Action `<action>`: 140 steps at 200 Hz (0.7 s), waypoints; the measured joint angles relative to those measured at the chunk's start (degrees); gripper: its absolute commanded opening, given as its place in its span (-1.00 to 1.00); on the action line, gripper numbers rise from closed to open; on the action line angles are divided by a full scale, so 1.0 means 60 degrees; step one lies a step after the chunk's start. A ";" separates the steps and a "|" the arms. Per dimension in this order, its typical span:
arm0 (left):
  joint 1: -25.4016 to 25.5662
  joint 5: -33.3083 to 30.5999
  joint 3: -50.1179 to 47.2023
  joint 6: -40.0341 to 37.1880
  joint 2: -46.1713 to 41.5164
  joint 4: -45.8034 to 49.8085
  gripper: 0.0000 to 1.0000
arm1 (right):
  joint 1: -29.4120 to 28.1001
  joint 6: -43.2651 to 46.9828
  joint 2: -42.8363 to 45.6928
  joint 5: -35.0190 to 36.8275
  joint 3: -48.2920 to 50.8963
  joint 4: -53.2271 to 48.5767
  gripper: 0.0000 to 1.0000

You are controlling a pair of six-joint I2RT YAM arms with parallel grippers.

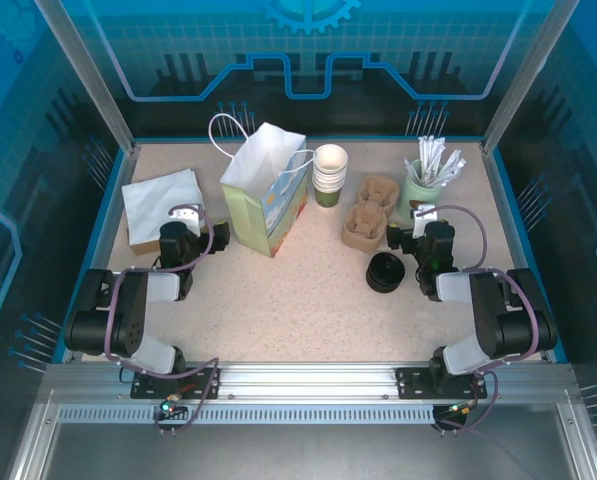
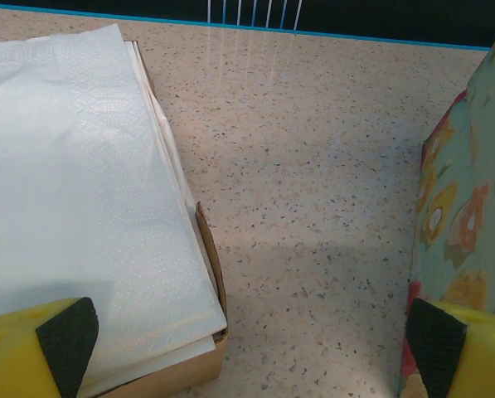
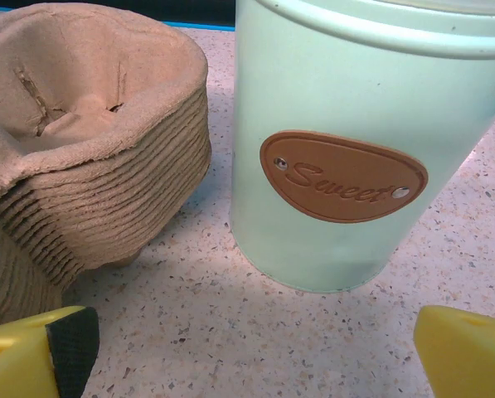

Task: Pack the takeout coffee

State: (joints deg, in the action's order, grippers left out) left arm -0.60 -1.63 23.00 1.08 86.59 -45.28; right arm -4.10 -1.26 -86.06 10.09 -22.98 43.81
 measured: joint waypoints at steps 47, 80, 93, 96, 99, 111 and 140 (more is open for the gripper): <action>0.0000 0.0004 0.0000 0.0000 0.0000 0.0000 0.98 | 0.0000 0.0000 0.0000 0.0000 0.0000 0.0000 1.00; 0.0000 0.0000 0.0000 0.0004 0.0000 0.0000 0.97 | 0.0000 0.0000 0.0000 0.0000 0.0004 0.0000 1.00; 0.0000 0.0000 0.0000 0.0004 0.0000 0.0000 0.98 | 0.0000 0.0000 0.0000 0.0000 0.0004 0.0000 1.00; 0.0000 0.0000 0.0000 0.0004 0.0000 0.0000 0.97 | 0.0000 0.0000 0.0000 0.0000 0.0000 0.0000 1.00; 0.0000 0.0000 0.0000 0.0004 0.0000 0.0000 0.97 | -0.0004 0.0000 0.0000 0.0000 0.0000 0.0000 1.00; 0.0000 0.0000 0.0000 0.0004 0.0000 0.0004 0.98 | 0.0000 0.0000 0.0000 0.0000 0.0004 0.0000 1.00; 0.0000 -0.0084 0.0000 0.0044 0.0000 0.0000 0.97 | 0.0000 -0.0007 0.0000 0.0018 0.0004 0.0000 1.00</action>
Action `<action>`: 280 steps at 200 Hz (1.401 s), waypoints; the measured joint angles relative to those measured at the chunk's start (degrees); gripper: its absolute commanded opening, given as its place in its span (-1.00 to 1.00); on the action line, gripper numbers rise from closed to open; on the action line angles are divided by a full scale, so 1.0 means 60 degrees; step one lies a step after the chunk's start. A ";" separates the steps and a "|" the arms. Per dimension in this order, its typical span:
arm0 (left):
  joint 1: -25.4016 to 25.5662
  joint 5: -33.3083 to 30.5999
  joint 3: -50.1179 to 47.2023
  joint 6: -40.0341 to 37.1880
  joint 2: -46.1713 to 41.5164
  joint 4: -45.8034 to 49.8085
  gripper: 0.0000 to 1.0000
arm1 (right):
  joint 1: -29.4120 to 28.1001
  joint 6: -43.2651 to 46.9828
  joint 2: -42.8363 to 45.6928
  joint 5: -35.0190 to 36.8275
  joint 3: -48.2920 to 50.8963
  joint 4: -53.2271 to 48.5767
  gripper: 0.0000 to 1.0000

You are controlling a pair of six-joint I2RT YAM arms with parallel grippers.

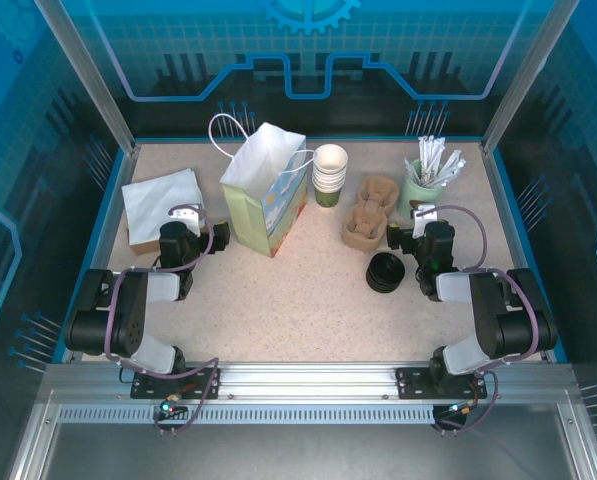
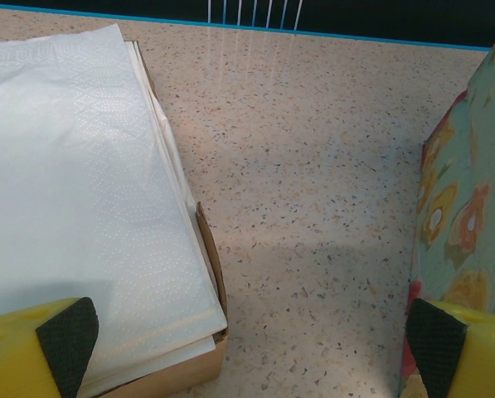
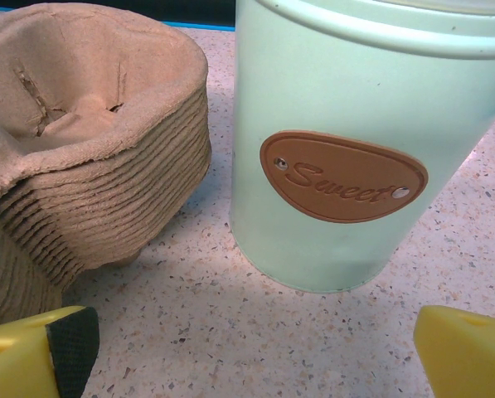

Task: Pack the takeout coffee

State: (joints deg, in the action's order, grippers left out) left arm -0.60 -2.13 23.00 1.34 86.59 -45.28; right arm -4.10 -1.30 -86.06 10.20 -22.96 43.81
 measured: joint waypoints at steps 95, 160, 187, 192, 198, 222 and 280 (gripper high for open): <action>0.0000 -0.1158 0.0029 0.1341 -0.4619 0.3639 0.97 | 0.0131 -0.0521 0.2306 0.0641 -0.0004 -0.1865 1.00; 0.0000 -0.0419 0.1931 0.4320 -0.6320 0.8907 0.97 | 0.0124 -0.1366 0.5690 0.0149 -0.0820 -0.6193 1.00; 0.0000 0.0295 0.2404 0.5045 -0.6335 1.0513 0.97 | 0.0120 -0.1810 0.6441 -0.0117 -0.1610 -0.8174 1.00; 0.0000 0.0466 0.2437 0.5155 -0.6335 1.0768 0.97 | 0.0120 -0.1912 0.6557 -0.0197 -0.1767 -0.8513 1.00; 0.0000 0.0663 0.2459 0.5289 -0.6335 1.1023 0.97 | 0.0117 -0.2029 0.6677 -0.0288 -0.1938 -0.8918 1.00; 0.0022 0.1566 0.2459 0.5799 -0.6335 1.1763 0.98 | 0.0066 -0.2674 0.6998 -0.0758 -0.2674 -1.0469 1.00; 0.1869 0.3289 0.1260 0.7679 -0.6360 1.0928 0.94 | -0.0707 -0.4623 0.6043 -0.2364 -0.4929 -1.2914 0.97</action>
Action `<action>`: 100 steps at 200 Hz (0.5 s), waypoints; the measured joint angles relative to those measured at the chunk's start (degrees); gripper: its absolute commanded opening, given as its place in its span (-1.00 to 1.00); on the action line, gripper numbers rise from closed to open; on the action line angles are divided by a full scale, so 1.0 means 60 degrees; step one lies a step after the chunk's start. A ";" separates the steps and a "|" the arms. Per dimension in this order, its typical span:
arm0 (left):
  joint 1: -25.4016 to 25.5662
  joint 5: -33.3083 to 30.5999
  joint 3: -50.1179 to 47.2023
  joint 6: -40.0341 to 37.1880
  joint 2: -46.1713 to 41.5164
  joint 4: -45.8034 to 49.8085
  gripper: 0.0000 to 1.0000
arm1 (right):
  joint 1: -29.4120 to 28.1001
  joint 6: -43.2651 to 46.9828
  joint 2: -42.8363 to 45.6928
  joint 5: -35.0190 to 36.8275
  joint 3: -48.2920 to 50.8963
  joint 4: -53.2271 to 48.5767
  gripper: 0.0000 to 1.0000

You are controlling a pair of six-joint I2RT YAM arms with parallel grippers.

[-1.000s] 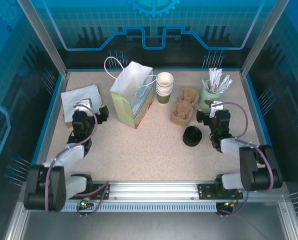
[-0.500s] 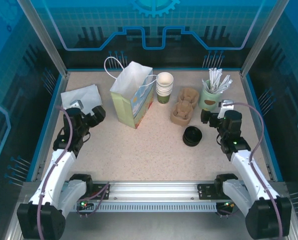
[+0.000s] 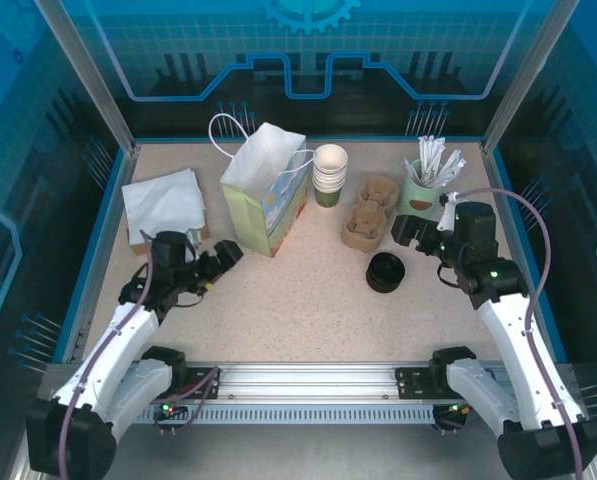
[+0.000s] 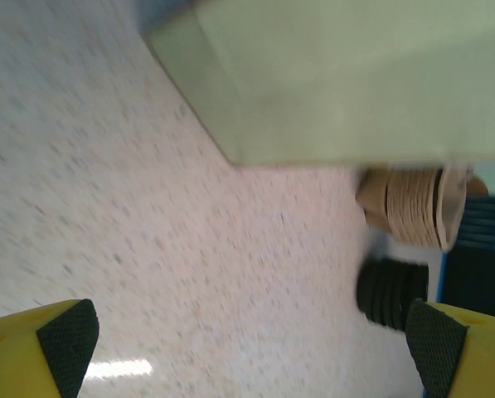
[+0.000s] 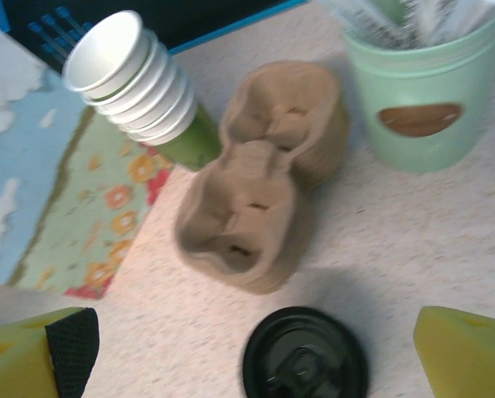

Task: Pack the takeout coffee

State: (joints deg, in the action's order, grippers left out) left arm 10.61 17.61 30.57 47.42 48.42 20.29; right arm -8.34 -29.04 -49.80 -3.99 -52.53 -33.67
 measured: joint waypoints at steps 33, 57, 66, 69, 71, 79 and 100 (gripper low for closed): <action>0.1249 0.0313 -0.0029 0.0933 0.1031 -0.1326 0.89 | -0.0976 -0.0929 -0.1191 -0.0379 -0.1228 -0.0302 0.88; 0.1821 0.0521 0.0484 0.1275 0.2266 -0.2014 0.83 | -0.1501 -0.1512 -0.2237 -0.0466 -0.2109 -0.0197 0.71; 0.1985 0.0543 0.0758 0.1377 0.2721 -0.2255 0.82 | -0.1596 -0.1676 -0.2688 -0.0499 -0.2448 -0.0160 0.64; 0.2029 0.0546 0.0841 0.1395 0.2827 -0.2324 0.82 | -0.1614 -0.1778 -0.2838 -0.0492 -0.2583 -0.0160 0.63; 0.2058 0.0546 0.0900 0.1417 0.2914 -0.2390 0.81 | -0.1625 -0.1803 -0.2954 -0.0499 -0.2670 -0.0127 0.62; 0.2171 0.0539 0.1093 0.1559 0.3235 -0.2692 0.80 | -0.1676 -0.1912 -0.3424 -0.0484 -0.3075 -0.0120 0.60; 0.2324 0.0492 0.1370 0.1814 0.3829 -0.3330 0.78 | -0.1723 -0.2058 -0.4597 -0.0375 -0.4240 -0.0135 0.57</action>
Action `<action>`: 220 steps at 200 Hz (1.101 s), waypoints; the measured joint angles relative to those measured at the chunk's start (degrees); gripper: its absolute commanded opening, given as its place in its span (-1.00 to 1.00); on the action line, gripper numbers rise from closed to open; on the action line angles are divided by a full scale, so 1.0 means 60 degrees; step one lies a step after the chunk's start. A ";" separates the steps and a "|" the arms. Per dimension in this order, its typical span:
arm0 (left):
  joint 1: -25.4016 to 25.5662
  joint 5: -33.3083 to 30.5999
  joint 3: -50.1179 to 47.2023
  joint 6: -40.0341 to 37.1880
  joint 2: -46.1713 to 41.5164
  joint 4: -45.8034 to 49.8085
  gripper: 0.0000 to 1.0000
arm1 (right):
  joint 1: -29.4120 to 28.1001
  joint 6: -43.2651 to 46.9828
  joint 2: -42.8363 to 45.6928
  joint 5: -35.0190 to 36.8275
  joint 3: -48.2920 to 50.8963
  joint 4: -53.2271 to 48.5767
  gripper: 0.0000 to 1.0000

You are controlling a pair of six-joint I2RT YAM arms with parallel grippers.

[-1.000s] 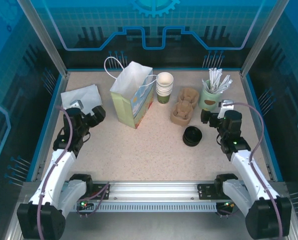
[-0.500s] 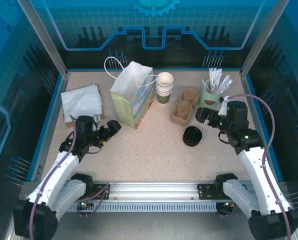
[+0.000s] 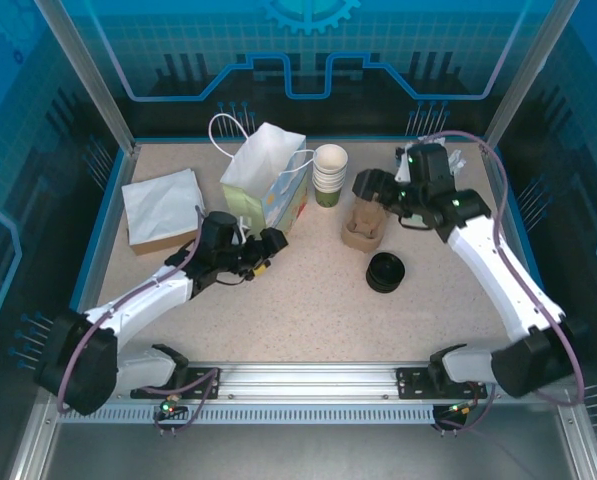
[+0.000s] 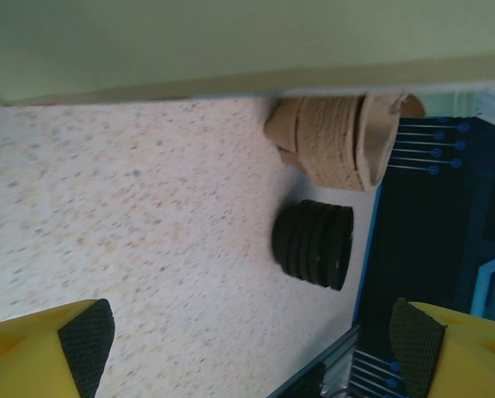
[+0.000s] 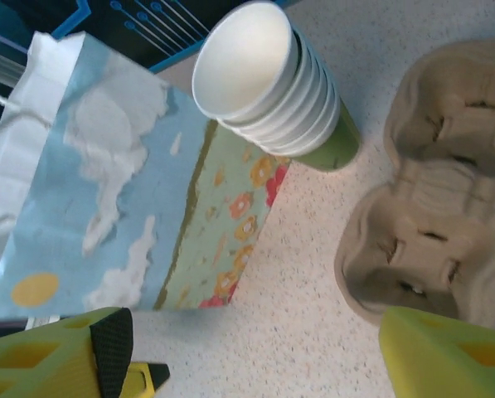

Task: Pack the takeout coffee

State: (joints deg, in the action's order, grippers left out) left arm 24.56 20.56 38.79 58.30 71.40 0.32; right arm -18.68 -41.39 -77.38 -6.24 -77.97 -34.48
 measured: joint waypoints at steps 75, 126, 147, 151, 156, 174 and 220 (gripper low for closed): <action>-0.0131 -0.0911 0.0321 0.0222 0.0761 -0.0189 0.78 | 0.0164 0.0193 -0.3078 0.0109 -0.2787 -0.0331 0.35; -0.0841 -0.1002 0.0801 -0.0066 0.1337 -0.0062 0.77 | 0.0535 0.0444 -0.4685 -0.0412 -0.4215 -0.0958 0.23; -0.1100 -0.1002 0.1071 -0.0295 0.1515 0.0069 0.78 | 0.0608 0.0484 -0.5206 -0.0656 -0.4758 -0.1166 0.20; -0.1151 -0.1002 0.1137 -0.0321 0.1545 0.0120 0.78 | 0.0616 0.0495 -0.5293 -0.0696 -0.4860 -0.1202 0.20; -0.1209 -0.1002 0.1198 -0.0379 0.1585 0.0142 0.78 | 0.0623 0.0510 -0.5417 -0.0761 -0.4987 -0.1253 0.20; -0.1384 -0.1031 0.1330 -0.0546 0.1639 0.0200 0.80 | 0.0623 0.0557 -0.5767 -0.0860 -0.5395 -0.1479 0.20; -0.1468 -0.1027 0.1268 -0.0958 0.1311 0.0758 0.87 | 0.0623 0.0707 -0.6251 -0.0852 -0.5858 -0.1898 0.15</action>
State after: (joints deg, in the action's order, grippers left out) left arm 15.75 14.39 46.39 52.56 79.26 4.86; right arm -14.94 -37.15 -114.89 -11.35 -113.12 -45.87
